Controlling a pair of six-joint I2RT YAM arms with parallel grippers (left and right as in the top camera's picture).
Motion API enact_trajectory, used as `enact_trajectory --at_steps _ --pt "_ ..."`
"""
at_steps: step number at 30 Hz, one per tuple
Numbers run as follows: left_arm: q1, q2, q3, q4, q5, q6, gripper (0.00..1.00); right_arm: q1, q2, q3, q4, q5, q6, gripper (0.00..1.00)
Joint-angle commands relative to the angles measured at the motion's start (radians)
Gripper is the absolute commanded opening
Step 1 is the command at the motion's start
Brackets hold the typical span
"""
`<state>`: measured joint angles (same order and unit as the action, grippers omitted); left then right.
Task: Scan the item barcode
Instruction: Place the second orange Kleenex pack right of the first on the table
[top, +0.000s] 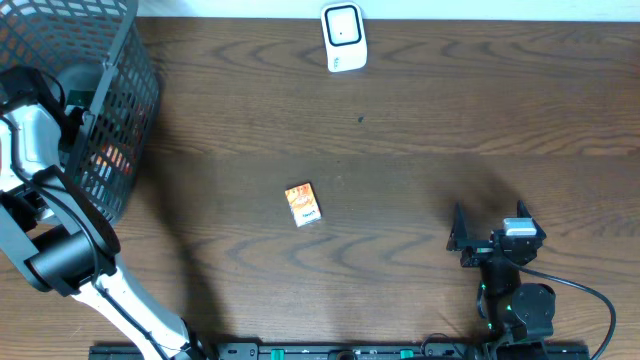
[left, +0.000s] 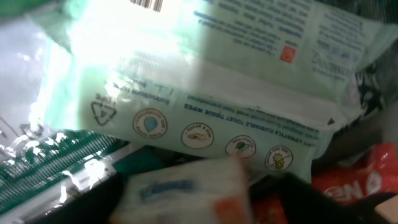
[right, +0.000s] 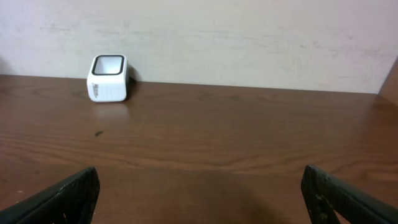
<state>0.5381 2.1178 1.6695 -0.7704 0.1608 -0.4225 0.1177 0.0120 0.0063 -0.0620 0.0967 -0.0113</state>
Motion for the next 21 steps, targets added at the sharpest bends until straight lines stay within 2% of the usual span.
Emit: enact_trajectory --at_steps 1,5,11,14,18,21 --pt "-0.003 0.012 -0.013 0.009 0.012 -0.013 0.59 -0.006 -0.005 -0.001 -0.003 -0.001 -0.005 0.99" --pt "0.002 0.004 0.003 0.006 0.011 -0.012 0.51 -0.006 -0.005 -0.001 -0.003 -0.001 -0.005 0.99" --pt "0.023 -0.090 0.022 0.018 0.011 -0.013 0.50 -0.006 -0.005 -0.001 -0.003 -0.001 -0.005 0.99" --pt "0.037 -0.182 0.024 0.032 -0.005 -0.013 0.50 -0.006 -0.005 -0.001 -0.003 -0.001 -0.005 0.99" --pt "0.044 -0.396 0.024 0.056 -0.140 -0.024 0.50 -0.006 -0.005 -0.001 -0.003 -0.001 -0.005 0.99" --pt "0.044 -0.506 0.024 0.063 -0.150 -0.026 0.50 -0.006 -0.005 -0.001 -0.003 -0.001 -0.005 0.99"
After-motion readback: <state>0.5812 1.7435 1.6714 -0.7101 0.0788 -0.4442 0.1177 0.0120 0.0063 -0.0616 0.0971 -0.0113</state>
